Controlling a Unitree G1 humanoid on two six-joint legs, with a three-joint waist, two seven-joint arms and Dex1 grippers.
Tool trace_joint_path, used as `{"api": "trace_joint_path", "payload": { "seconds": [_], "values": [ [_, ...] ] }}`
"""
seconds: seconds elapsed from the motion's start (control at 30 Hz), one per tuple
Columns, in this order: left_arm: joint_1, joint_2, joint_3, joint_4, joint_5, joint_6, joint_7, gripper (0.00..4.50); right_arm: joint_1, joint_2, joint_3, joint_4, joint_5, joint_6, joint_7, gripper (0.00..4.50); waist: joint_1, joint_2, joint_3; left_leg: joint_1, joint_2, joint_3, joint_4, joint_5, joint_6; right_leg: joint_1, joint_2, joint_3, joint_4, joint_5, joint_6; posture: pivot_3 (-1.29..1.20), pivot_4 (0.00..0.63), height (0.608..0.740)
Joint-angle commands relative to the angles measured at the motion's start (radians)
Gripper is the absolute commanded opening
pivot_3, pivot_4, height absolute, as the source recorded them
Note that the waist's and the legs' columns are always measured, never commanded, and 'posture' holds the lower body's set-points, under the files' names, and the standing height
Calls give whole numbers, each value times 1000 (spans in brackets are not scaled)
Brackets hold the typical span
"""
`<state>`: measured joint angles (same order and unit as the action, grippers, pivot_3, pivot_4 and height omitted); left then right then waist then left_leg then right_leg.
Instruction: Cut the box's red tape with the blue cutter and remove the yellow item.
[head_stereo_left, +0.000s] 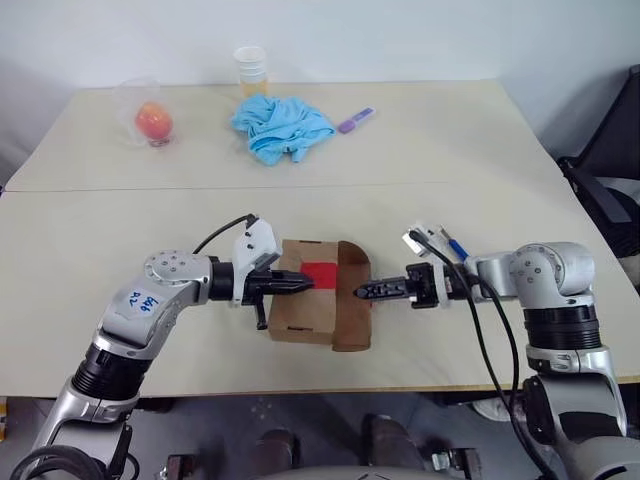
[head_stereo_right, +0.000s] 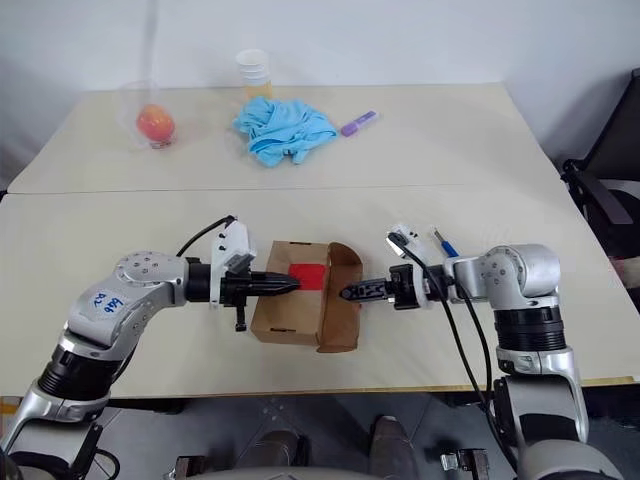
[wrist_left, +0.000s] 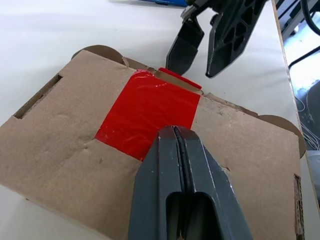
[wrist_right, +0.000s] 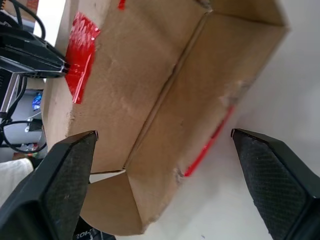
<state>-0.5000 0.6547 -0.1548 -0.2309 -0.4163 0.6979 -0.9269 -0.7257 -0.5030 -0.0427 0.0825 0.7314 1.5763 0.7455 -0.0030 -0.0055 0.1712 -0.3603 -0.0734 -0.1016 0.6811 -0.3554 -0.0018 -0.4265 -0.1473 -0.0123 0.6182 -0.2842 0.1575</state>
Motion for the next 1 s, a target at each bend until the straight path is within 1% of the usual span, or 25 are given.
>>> {"api": "trace_joint_path", "payload": {
  "seconds": [0.03,0.23,0.47,0.57,0.67,0.7,0.9,1.0],
  "values": [
    [25,19,-18,-2,18,23,0,0,18,32,34,-13,10,16,-12,3537,0,0,0,0,0,0,0,0,0,0,0,0,0,0,0,0,150,740],
    [14,16,-19,6,20,19,-2,0,9,91,-4,38,-4,29,-57,1571,0,0,0,0,0,0,0,0,0,0,0,0,0,0,0,0,150,740],
    [10,12,-15,17,22,9,1,0,13,108,18,117,-52,-34,-92,1571,0,0,0,1,0,0,0,0,0,0,0,0,1,0,0,0,150,740],
    [8,12,-14,22,23,5,0,0,10,117,20,132,-63,-51,-108,1018,-1,0,0,2,0,1,1,0,-1,1,0,1,1,0,0,0,150,740],
    [7,19,-9,25,25,-5,-6,0,12,121,3,130,-65,-46,-134,101,0,-2,-2,4,0,0,1,0,-1,2,0,1,0,0,0,0,150,740],
    [8,21,-7,26,25,-8,-8,0,13,118,-4,123,-61,-37,-140,21,0,-4,-2,5,0,0,1,0,-1,3,0,1,0,0,0,0,150,740],
    [14,18,-9,29,26,-19,-5,0,9,96,-68,81,-35,31,-177,21,7,-3,-2,6,0,-2,1,1,0,7,-1,1,-3,0,0,0,150,740],
    [19,-6,-10,33,29,-37,14,0,9,62,-81,69,-11,38,-194,21,14,-2,-1,5,0,-3,1,0,1,7,-1,0,-5,0,0,0,150,740]
  ]
}}
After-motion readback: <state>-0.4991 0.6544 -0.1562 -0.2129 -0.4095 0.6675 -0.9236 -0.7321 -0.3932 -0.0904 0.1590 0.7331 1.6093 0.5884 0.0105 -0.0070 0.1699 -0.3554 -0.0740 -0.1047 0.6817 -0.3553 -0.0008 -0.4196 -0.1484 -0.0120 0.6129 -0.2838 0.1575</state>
